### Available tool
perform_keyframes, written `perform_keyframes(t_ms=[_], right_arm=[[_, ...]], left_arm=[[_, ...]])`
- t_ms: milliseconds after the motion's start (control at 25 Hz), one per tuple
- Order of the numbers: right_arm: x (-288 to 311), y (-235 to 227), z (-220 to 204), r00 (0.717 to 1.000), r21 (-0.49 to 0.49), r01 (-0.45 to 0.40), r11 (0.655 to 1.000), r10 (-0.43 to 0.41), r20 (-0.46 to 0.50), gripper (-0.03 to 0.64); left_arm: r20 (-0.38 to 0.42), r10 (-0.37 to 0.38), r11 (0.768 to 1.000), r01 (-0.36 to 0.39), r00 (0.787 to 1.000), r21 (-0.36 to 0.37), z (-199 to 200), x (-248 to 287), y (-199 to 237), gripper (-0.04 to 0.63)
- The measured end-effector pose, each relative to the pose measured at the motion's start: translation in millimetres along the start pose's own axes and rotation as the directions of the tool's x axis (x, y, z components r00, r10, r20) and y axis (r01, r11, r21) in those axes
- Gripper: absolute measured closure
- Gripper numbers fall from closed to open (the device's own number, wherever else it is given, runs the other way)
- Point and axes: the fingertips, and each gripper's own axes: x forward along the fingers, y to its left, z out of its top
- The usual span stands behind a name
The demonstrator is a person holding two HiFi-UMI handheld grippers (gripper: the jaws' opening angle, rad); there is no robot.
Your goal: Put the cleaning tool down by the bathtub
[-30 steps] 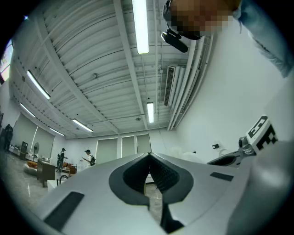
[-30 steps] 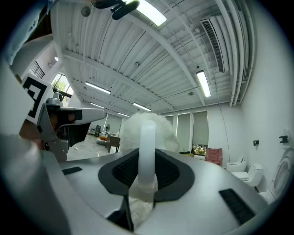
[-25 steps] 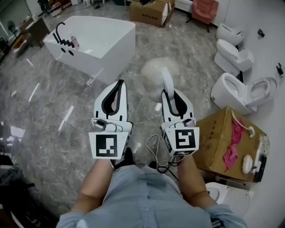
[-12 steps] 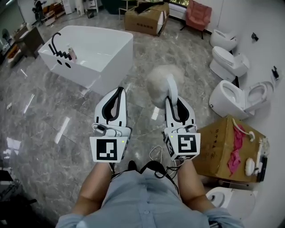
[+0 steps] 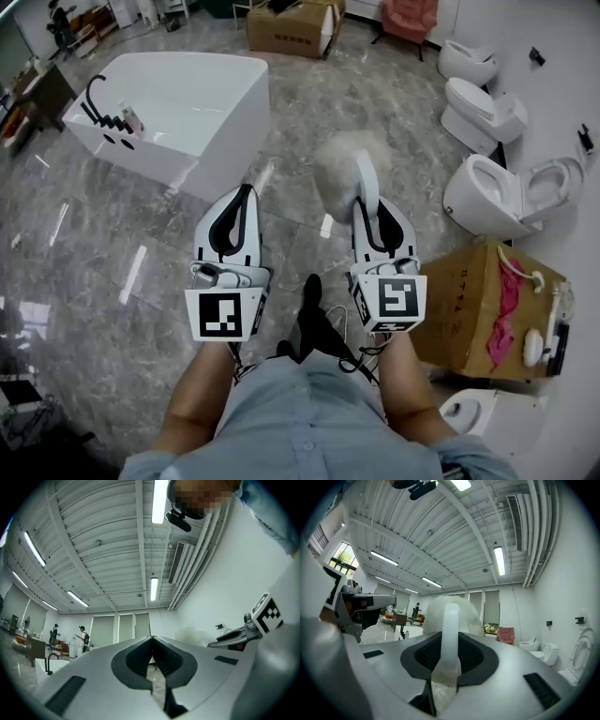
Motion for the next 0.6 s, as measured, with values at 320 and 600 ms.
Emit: perform_keyframes(t_ms=[320,600], right_arm=[[114,-76,-18,1.000,0.032,0.025,0.999,-0.024,-0.017,0.520],[199,-155,-22,0.999,0.053,0.041,0.998,-0.040,-0.020,0.520]], left_arm=[[-0.032,-0.025,0.999,0.026,0.999,0.018,-51,129,7,0.580],[-0.046,-0.037,0.999,0.038,0.998,0.031,-78,245,0,0.580]])
